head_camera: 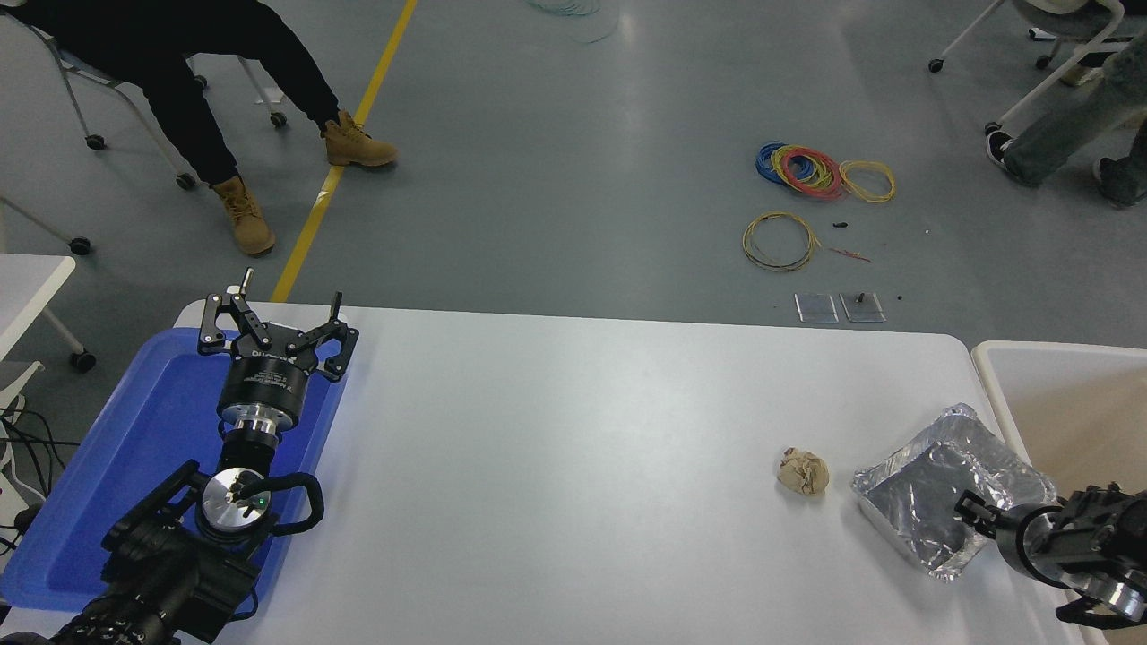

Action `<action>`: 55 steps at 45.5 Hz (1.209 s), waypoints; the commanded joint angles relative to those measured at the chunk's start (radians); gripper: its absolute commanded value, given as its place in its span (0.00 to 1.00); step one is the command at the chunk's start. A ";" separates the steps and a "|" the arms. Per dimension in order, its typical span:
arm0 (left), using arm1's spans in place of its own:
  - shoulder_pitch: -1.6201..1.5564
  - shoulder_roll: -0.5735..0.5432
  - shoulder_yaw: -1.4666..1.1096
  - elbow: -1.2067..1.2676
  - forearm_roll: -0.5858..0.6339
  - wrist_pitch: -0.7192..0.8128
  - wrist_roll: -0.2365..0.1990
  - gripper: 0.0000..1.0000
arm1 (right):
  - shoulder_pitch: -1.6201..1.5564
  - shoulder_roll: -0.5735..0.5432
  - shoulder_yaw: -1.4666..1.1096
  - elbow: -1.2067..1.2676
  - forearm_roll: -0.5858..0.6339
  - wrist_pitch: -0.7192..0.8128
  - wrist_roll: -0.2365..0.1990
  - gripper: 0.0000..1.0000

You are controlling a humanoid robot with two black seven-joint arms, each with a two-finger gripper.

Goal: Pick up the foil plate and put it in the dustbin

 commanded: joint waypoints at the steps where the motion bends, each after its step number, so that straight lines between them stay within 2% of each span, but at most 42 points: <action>1: 0.000 0.000 0.000 0.000 0.000 0.000 0.000 1.00 | -0.008 0.011 -0.001 -0.010 -0.003 -0.001 0.002 0.51; 3: 0.000 0.001 0.000 0.000 0.000 0.000 0.000 1.00 | -0.009 0.015 -0.001 -0.015 -0.004 -0.001 0.002 0.43; 7: 0.000 0.001 0.000 0.000 0.000 0.000 0.000 1.00 | -0.011 0.021 -0.001 -0.025 -0.006 0.001 0.005 0.34; 11: 0.000 0.000 0.000 0.000 0.000 0.000 0.000 1.00 | -0.012 0.029 -0.003 -0.028 -0.008 0.001 0.011 0.31; 14: 0.000 0.001 0.000 0.000 0.000 0.001 0.000 1.00 | -0.017 0.032 -0.004 -0.031 -0.008 0.001 0.011 0.23; 30: 0.000 0.000 0.000 0.000 0.000 0.000 0.000 1.00 | -0.019 0.037 -0.014 -0.042 -0.009 0.002 0.011 0.01; 51: 0.000 0.001 0.000 0.000 0.000 0.000 0.002 1.00 | 0.023 0.024 -0.014 -0.033 -0.040 0.019 0.011 0.00; 55: 0.000 0.000 0.000 0.000 0.000 0.000 0.000 1.00 | 0.044 -0.006 -0.014 -0.022 -0.040 0.028 0.009 0.00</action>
